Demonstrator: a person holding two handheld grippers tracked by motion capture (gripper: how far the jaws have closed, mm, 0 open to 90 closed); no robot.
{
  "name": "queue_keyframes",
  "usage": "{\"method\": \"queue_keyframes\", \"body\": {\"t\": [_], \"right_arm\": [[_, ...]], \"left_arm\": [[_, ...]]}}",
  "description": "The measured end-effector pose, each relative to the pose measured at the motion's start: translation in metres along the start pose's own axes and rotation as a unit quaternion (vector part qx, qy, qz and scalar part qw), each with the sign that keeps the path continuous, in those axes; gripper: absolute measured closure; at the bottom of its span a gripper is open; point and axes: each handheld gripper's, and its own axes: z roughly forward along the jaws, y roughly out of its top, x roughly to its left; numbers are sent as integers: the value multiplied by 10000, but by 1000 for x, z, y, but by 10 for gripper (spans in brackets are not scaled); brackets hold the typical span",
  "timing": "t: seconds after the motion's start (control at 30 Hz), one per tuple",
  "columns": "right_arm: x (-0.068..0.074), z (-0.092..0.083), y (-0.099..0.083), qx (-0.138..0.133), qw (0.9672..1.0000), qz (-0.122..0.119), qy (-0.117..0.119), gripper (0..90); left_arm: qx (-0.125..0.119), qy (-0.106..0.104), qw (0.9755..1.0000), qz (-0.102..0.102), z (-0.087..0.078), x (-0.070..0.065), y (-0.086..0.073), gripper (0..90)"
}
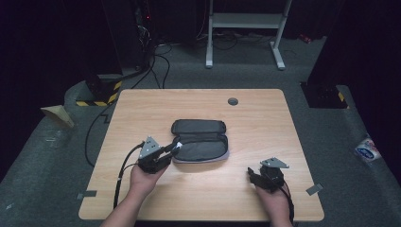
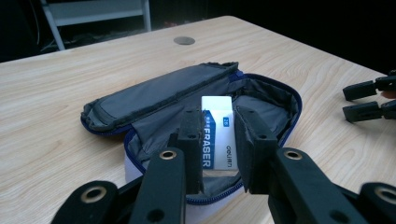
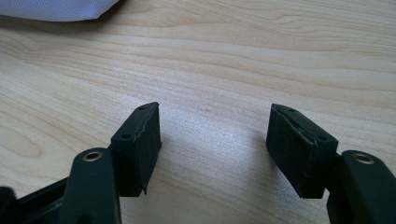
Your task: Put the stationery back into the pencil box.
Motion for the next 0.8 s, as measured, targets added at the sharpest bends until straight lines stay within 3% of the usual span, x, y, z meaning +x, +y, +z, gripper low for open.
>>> {"method": "queue_keyframes", "body": {"t": [0.3,0.8], "right_arm": [[0,0,0,4,10000,0,5,351],[1,-1,-1,7,10000,-55,69,355]], "left_arm": [[417,131,9987,269,22,-1,10,730],[759,373,9964,93,39,1,10,730]]}}
